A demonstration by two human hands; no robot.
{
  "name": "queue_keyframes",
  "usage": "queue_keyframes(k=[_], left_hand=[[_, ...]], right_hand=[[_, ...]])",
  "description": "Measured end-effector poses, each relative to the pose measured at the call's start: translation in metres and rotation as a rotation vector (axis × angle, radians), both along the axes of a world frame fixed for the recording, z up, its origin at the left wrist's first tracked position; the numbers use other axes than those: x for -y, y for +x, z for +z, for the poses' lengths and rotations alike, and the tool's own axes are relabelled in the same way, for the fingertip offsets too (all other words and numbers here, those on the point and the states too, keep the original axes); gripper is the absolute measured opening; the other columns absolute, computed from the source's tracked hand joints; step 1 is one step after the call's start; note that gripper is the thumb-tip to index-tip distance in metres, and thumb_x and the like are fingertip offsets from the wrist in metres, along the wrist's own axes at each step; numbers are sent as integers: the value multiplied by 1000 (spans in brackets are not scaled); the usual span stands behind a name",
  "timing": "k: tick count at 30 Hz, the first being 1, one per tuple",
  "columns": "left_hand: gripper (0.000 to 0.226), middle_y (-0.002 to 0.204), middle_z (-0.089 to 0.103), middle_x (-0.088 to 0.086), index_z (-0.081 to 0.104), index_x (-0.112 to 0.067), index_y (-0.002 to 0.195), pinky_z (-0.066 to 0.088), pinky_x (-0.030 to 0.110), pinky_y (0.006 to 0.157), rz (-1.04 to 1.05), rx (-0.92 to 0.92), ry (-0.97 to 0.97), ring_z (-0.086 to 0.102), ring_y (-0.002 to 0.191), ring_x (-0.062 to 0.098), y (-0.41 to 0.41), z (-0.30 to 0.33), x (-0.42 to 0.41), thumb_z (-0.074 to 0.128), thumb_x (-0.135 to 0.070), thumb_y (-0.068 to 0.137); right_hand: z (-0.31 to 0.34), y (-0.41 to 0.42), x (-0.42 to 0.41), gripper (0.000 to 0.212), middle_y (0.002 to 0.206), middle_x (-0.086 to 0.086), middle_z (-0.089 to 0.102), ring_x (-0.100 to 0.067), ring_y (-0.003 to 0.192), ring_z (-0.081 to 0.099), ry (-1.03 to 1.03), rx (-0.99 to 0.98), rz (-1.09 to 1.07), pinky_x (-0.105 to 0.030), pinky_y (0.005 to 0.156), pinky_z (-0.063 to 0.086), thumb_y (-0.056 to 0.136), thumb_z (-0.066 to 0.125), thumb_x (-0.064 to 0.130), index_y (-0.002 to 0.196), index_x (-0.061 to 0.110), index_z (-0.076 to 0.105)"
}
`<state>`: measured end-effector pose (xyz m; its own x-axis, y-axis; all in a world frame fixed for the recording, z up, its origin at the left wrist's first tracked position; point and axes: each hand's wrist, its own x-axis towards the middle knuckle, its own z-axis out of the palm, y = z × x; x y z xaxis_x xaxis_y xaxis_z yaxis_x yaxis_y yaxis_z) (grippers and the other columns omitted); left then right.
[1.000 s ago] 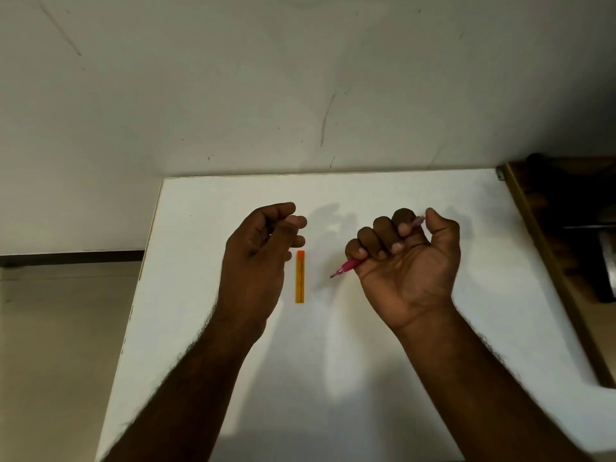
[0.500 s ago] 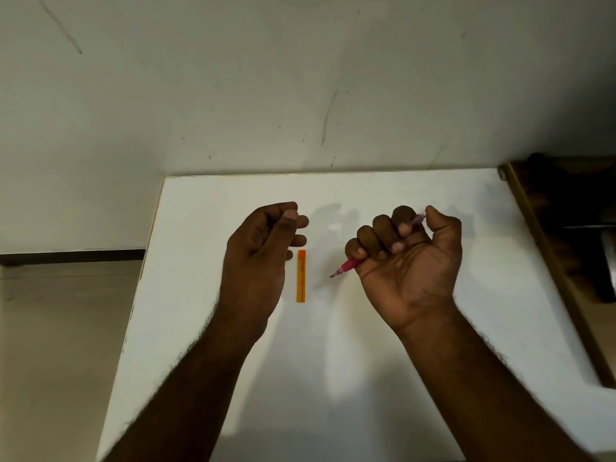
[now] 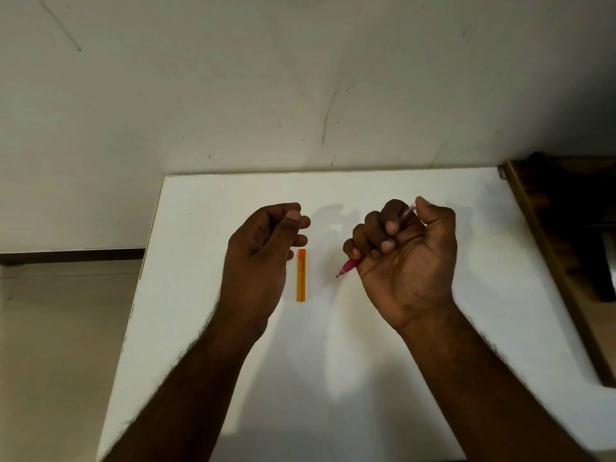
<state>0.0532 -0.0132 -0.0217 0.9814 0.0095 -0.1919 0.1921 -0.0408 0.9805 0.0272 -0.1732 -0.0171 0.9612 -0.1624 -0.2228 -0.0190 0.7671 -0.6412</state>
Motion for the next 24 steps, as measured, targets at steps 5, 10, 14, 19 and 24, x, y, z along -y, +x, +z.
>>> queue_keyframes(k=[5, 10, 14, 19, 24], left_hand=[[19, 100, 79, -8, 72, -22, 109, 57, 23, 74, -3, -9, -3, 74, 82, 7, -1, 1, 0, 57, -28, 100], [17, 99, 79, -7, 73, -24, 105, 56, 24, 75, 0, -17, -10, 74, 82, 8, -1, 2, 0, 57, -28, 100], [18, 99, 79, -9, 73, -25, 105, 56, 22, 74, -3, -13, 3, 74, 82, 7, -1, 3, 0, 56, -29, 100], [18, 97, 79, -9, 73, -26, 104, 56, 23, 74, -4, -14, 12, 74, 82, 7, -1, 3, 0, 57, -29, 100], [18, 97, 79, -10, 74, -25, 103, 56, 25, 75, -7, -16, 21, 74, 82, 7, -1, 3, 1, 57, -31, 99]], right_hand=[[3, 1, -3, 45, 51, 0, 34, -18, 54, 26, -111, 20, 4, -35, 57, 28, 95, 33, 35, 60, 11, 46], [2, 1, -4, 39, 53, 2, 41, -19, 56, 28, -265, 33, 21, -36, 59, 26, 90, 37, 35, 60, 15, 52], [1, 1, -6, 44, 53, 6, 41, -15, 55, 31, -368, 49, 82, -37, 60, 24, 89, 34, 35, 53, 28, 57], [1, 0, -7, 43, 53, 6, 40, -14, 52, 33, -327, 39, 73, -36, 61, 26, 90, 34, 33, 53, 26, 56], [1, 1, -5, 38, 53, 4, 39, -17, 56, 30, -339, 15, 82, -36, 60, 26, 89, 36, 35, 58, 18, 52]])
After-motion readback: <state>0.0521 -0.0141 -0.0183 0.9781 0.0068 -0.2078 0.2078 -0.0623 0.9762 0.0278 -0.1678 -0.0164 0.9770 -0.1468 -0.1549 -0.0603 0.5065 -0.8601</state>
